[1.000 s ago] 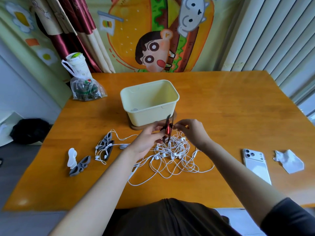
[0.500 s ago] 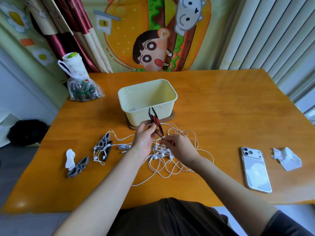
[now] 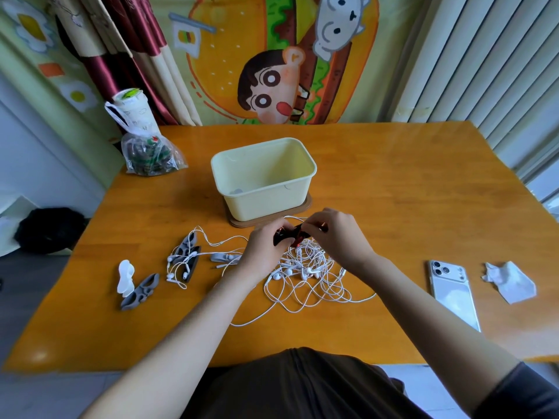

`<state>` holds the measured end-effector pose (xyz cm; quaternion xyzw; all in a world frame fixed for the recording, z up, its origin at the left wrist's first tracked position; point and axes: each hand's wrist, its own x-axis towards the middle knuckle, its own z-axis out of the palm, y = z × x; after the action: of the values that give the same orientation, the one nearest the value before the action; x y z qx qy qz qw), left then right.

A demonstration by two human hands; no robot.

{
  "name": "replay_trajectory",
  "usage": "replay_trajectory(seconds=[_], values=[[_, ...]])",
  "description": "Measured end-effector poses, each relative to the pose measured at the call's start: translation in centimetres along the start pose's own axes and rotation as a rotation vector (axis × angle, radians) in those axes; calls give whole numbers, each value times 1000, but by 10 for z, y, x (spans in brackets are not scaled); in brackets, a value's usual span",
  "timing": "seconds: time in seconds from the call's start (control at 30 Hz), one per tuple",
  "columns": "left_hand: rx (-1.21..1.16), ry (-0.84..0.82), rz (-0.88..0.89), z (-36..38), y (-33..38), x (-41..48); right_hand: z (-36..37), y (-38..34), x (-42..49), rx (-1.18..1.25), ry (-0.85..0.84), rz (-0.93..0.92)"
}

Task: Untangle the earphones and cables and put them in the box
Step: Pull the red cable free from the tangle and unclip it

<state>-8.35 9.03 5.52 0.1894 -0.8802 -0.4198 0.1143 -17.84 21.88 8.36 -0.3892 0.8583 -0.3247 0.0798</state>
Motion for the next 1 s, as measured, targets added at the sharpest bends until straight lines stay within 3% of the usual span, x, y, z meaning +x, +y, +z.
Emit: replay_trajectory(seconds=[0.17,0.4,0.5,0.57,0.63,0.7,0.8,1.0], values=[[141,-43,118,0,9,3,3,1,3,49,25,6],[195,-9,86,3,8,3,10,3,-3,173,30,106],[35,88,10,5,12,1,13,2,-4,255,87,142],[-167,146,-193,6,16,0,14,2,-4,315,145,174],[-439,94,-467,5,21,0,15,1,-5,380,204,209],[-727,-7,-616,8,23,0,19,0,-6,444,240,246],[-894,15,-588,13,22,0,22,0,-8,487,258,287],[-664,28,-390,3,16,1,18,4,-8,358,187,250]])
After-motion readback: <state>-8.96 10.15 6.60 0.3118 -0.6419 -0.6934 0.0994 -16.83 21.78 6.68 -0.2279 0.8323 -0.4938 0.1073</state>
